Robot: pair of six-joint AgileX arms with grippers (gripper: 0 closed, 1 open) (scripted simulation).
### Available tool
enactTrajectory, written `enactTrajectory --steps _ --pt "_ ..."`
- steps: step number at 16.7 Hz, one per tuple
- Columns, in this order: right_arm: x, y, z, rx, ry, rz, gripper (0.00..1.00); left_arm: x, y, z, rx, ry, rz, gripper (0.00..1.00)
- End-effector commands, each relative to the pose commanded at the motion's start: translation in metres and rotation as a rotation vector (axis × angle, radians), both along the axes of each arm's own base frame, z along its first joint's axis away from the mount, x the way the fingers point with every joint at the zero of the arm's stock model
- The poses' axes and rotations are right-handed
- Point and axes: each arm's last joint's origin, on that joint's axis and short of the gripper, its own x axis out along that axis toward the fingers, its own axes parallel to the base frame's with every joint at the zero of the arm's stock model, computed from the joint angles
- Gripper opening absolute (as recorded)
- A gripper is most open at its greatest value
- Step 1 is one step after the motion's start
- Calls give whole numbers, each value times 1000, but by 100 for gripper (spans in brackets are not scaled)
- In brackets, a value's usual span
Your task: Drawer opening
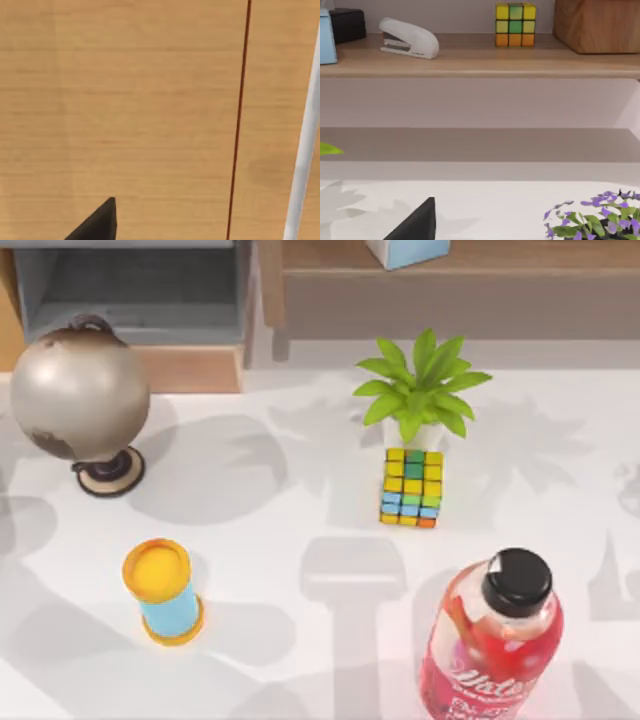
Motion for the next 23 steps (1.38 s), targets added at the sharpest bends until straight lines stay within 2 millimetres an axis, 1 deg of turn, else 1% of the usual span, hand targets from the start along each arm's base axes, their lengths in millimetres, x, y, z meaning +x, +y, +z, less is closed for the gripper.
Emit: enactTrajectory --steps 4,8,21,22,23 --pt "0 0 0 0 0 0 100 16 0 0 0 0 0 100" --pt "0 0 0 0 0 0 100 18 0 0 0 0 0 100" --pt "0 0 0 0 0 0 100 18 0 0 0 0 0 2" --pt "0 0 0 0 0 0 100 18 0 0 0 0 0 0" --pt "0 0 0 0 0 0 100 18 0 0 0 0 0 0"
